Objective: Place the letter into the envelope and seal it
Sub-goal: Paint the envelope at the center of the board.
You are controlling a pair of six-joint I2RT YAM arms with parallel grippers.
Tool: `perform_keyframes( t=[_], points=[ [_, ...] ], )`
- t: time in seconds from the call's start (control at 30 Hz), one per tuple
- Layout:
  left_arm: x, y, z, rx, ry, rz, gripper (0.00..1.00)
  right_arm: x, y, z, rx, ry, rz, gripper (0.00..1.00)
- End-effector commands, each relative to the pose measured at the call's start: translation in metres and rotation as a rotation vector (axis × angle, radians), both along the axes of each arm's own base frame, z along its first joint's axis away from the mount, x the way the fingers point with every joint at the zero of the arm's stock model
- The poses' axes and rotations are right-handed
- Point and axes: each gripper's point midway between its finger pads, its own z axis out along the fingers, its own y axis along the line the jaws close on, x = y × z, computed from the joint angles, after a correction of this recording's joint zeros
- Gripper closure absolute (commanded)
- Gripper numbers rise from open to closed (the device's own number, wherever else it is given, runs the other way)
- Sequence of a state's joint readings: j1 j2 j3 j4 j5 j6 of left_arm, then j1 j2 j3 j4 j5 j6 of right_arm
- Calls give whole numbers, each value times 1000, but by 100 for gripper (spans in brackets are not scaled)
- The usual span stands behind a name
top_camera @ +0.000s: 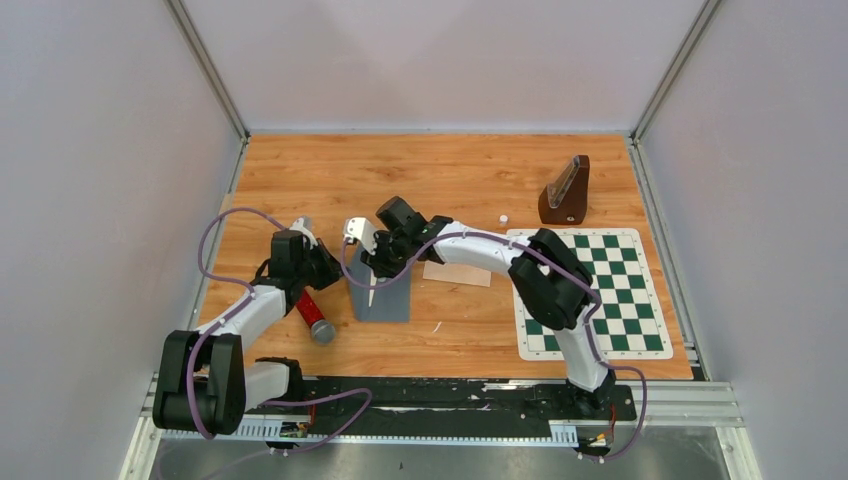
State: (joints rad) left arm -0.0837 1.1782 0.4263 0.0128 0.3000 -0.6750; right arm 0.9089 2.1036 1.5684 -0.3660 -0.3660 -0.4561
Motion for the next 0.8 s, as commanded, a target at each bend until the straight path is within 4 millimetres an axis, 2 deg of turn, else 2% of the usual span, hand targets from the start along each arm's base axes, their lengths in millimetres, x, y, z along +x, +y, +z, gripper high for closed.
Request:
perform_keyframes(
  t=[0.0, 0.3, 0.37, 0.4, 0.43, 0.47, 0.5, 0.57, 0.6, 0.67, 0.73, 0.77],
  points=[
    [5, 2, 6, 3, -40, 18, 100, -10, -6, -5, -3, 3, 5, 100],
    [4, 4, 2, 8, -22, 37, 100, -30, -12, -7, -6, 44, 35, 100],
    [8, 10, 4, 30, -22, 65, 100, -29, -12, -9, -14, 43, 33, 100],
    [3, 20, 2, 78, 2, 93, 99, -28, -13, -11, -20, 40, 31, 100],
    [12, 30, 16, 100, -21, 127, 90, -27, -13, -12, -24, 36, 29, 100],
    [10, 40, 27, 132, -25, 156, 84, -26, -13, -12, -28, 33, 25, 100],
    [22, 44, 51, 128, -80, 171, 77, -25, -13, -12, -29, 30, 25, 100],
    [28, 28, 86, 57, -179, 96, 74, -23, -12, -10, -25, 28, 21, 100],
    [29, 7, 105, -41, -240, 10, 75, -23, -11, -9, -22, 28, 19, 100],
    [27, -16, 109, -171, -241, -75, 79, -24, -11, -8, -20, 32, 17, 100],
    [26, -21, 91, -232, -180, -58, 84, -24, -11, -8, -20, 33, 14, 100],
    [26, -19, 82, -225, -162, -41, 90, -23, -12, -9, -21, 34, 12, 100]
  ],
)
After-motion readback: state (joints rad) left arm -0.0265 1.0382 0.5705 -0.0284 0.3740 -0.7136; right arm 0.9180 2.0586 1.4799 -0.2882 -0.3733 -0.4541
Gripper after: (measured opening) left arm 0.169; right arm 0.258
